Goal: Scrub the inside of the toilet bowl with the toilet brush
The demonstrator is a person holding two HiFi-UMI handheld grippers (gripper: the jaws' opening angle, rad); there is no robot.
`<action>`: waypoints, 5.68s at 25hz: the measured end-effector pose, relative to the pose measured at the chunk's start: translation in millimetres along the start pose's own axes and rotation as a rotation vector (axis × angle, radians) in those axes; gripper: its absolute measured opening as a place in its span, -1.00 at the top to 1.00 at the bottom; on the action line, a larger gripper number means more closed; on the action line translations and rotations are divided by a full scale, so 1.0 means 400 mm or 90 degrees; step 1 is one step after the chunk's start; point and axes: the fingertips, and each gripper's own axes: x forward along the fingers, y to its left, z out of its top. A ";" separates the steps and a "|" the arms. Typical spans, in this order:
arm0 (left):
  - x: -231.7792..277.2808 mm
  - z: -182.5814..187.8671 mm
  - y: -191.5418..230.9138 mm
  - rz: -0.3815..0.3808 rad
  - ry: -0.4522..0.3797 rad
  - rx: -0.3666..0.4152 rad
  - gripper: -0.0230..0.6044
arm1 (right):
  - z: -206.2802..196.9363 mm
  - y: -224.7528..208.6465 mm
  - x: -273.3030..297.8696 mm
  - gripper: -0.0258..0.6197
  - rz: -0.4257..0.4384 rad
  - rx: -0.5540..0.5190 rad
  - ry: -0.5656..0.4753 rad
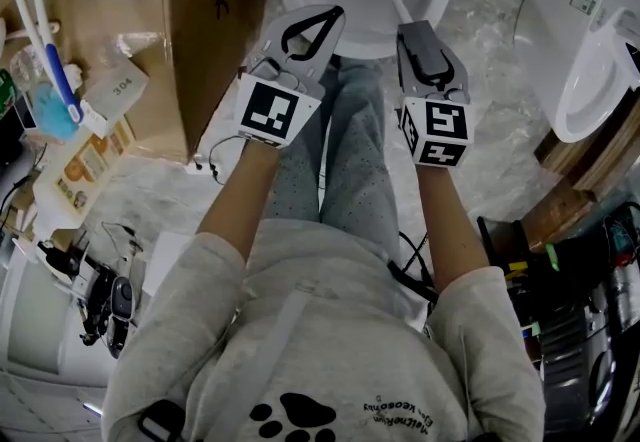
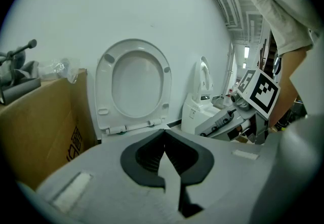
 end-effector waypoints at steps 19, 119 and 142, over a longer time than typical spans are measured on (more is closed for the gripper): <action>0.013 -0.169 -0.012 0.009 0.066 -0.098 0.94 | -0.142 0.008 0.033 0.44 0.005 0.006 0.084; 0.082 -0.203 0.114 0.004 0.120 -0.158 0.94 | 0.057 0.066 0.246 0.44 0.066 -0.047 0.124; 0.149 -0.169 0.106 0.001 0.120 -0.151 0.94 | 0.102 -0.027 0.268 0.44 0.066 -0.071 0.112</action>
